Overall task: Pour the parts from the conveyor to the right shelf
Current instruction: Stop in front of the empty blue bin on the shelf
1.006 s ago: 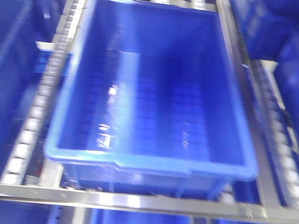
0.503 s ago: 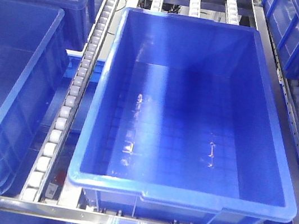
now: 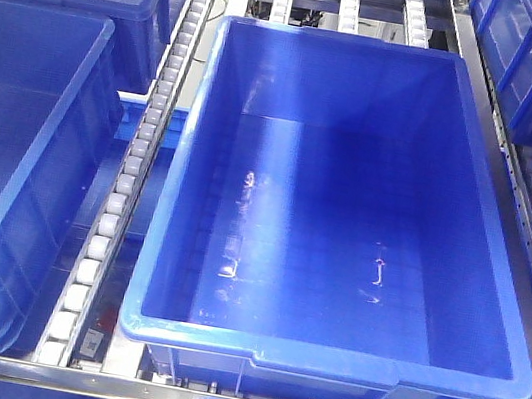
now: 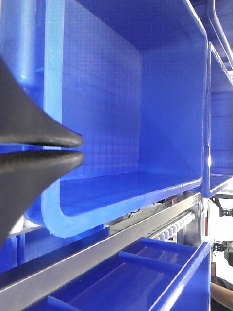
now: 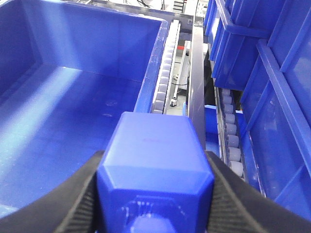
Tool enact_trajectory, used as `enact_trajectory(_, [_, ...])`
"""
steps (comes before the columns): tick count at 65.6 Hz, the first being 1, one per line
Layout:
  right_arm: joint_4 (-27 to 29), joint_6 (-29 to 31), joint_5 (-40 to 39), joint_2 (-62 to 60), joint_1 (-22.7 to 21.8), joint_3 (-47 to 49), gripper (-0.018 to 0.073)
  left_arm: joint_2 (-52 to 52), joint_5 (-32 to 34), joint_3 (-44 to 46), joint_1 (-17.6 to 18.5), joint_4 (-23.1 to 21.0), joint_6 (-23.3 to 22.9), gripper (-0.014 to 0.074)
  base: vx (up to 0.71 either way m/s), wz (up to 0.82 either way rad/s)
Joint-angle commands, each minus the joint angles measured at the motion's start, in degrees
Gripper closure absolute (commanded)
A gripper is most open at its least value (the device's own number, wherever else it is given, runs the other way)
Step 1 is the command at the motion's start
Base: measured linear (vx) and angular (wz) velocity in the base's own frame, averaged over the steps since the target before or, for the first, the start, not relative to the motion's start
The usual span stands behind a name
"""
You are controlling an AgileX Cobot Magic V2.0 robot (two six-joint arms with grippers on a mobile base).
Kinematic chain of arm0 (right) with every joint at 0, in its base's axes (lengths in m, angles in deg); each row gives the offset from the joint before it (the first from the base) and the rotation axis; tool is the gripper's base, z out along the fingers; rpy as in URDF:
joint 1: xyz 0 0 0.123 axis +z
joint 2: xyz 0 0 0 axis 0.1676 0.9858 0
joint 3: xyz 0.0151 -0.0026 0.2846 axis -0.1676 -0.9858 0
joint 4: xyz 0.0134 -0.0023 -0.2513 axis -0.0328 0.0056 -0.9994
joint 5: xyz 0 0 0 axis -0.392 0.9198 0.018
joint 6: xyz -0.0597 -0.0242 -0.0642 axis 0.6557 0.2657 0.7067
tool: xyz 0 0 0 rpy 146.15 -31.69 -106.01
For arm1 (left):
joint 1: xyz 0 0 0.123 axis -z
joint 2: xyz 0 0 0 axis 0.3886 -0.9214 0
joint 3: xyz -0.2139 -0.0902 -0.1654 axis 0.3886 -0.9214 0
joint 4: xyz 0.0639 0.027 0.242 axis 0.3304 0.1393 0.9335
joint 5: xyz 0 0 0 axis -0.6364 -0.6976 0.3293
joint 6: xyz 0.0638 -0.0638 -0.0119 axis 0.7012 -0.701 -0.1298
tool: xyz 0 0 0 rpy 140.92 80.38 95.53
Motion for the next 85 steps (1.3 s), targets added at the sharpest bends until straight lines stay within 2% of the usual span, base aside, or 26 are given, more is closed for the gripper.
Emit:
enact_trajectory(1, [0.04, 0.43, -4.59, 0.51, -0.29, 1.64, 0.0564, -0.85, 4.5, 1.12, -0.16, -0.45, -0.49, 0.0602, 0.0, 0.0])
enact_trajectory(45, [0.26, 0.69, -4.97, 1.55, -0.29, 2.72, 0.0564, -0.85, 4.5, 1.12, -0.16, -0.45, -0.49, 0.0602, 0.0, 0.0])
enact_trajectory(53, [0.78, 0.93, -2.98, 5.35, -0.29, 7.33, 0.0564, -0.85, 4.5, 1.12, -0.16, -0.45, -0.49, 0.0602, 0.0, 0.0])
enact_trajectory(65, [4.75, 1.39, -2.76, 15.17, -0.29, 14.31, 0.0564, -0.85, 4.5, 1.12, -0.16, -0.45, -0.49, 0.0602, 0.0, 0.0])
enact_trajectory(85, [5.88, 0.68, 0.39, 29.2, -0.29, 18.82, 0.0564, -0.85, 4.5, 1.12, -0.16, -0.45, -0.49, 0.0602, 0.0, 0.0])
